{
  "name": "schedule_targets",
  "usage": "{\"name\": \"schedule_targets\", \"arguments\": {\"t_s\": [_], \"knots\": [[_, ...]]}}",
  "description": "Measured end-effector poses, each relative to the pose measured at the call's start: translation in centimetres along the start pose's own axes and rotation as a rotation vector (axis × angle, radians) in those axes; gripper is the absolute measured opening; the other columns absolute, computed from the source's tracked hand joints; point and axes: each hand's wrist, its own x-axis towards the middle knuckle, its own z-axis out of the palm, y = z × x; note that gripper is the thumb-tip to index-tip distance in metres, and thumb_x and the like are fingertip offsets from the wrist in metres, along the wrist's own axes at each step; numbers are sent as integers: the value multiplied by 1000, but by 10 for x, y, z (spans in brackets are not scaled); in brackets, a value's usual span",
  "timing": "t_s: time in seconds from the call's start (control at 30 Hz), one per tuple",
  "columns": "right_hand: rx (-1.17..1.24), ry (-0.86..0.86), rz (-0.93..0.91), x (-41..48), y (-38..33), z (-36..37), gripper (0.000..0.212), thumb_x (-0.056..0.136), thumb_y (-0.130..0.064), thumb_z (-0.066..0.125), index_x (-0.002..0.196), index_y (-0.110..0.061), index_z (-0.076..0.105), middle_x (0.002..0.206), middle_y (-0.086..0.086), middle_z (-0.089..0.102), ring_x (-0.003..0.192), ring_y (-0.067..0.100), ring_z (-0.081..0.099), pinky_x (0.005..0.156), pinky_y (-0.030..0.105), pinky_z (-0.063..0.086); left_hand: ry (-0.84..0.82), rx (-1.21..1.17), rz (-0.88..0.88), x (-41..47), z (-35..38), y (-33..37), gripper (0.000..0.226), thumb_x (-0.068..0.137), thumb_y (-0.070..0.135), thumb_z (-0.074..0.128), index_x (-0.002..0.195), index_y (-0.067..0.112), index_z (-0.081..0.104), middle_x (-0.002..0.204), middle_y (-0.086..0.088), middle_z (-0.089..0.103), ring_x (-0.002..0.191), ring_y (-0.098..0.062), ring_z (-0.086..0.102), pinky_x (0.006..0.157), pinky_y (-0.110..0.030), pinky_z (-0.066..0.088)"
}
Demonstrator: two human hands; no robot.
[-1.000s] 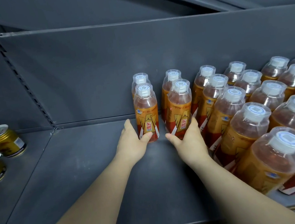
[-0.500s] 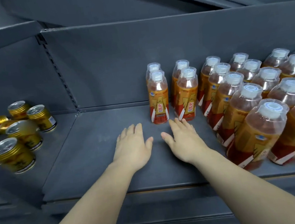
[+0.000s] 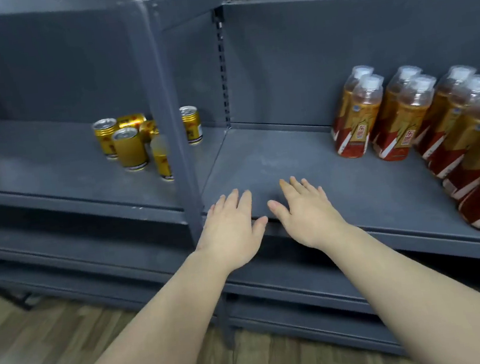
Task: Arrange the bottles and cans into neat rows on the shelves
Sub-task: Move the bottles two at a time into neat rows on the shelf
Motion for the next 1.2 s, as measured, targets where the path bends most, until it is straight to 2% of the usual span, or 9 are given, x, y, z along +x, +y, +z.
{"name": "schedule_targets", "arguments": {"t_s": [0.17,0.3,0.5,0.67,0.9,1.03,1.2], "knots": [[-50,-26,-111,-26,-64,22,64,105,-53,23,160,-21,11,168,5,7,155,24,0,125,45,0,39,-63,-22,-55,-12,-41,65,104,48,38,157,14,20,164,-12,20,151,-29,16,123,-41,16],[-79,-28,-221,-34,-111,36,64,105,-53,24,160,-21,14,167,6,11,154,26,6,125,47,5,119,-23,-89,-87,-25,-84,64,103,48,38,155,13,26,159,-10,31,144,-27,29,118,-42,27],[-96,-62,-355,-38,-177,55,64,105,-54,25,160,-21,16,167,5,13,154,25,9,125,46,8,115,2,-307,-136,-36,-147,66,104,51,34,157,14,20,164,-11,22,150,-31,21,122,-45,20],[-104,-109,-442,-35,-226,70,65,105,-55,24,160,-22,14,167,5,12,154,24,7,125,45,6,137,-14,-434,-168,-48,-189,66,104,51,33,157,14,20,163,-10,23,149,-30,21,122,-45,19],[-114,-177,-571,-4,-296,93,66,105,-55,26,160,-21,14,167,7,13,154,27,10,125,45,10,184,-14,-570,-184,-68,-249,64,103,52,33,155,14,24,160,-9,28,147,-29,24,121,-47,19],[-110,-224,-665,26,-342,112,65,105,-53,27,160,-20,15,166,8,15,153,27,10,124,45,10,196,-10,-662,-183,-78,-292,64,103,52,33,155,15,25,162,-9,24,149,-31,21,121,-49,18],[-49,-284,-759,72,-404,127,65,105,-51,29,160,-19,15,166,7,15,153,26,9,124,44,11,208,54,-808,-177,-95,-348,61,102,52,36,150,15,32,154,-7,36,141,-31,33,116,-47,25]]}}
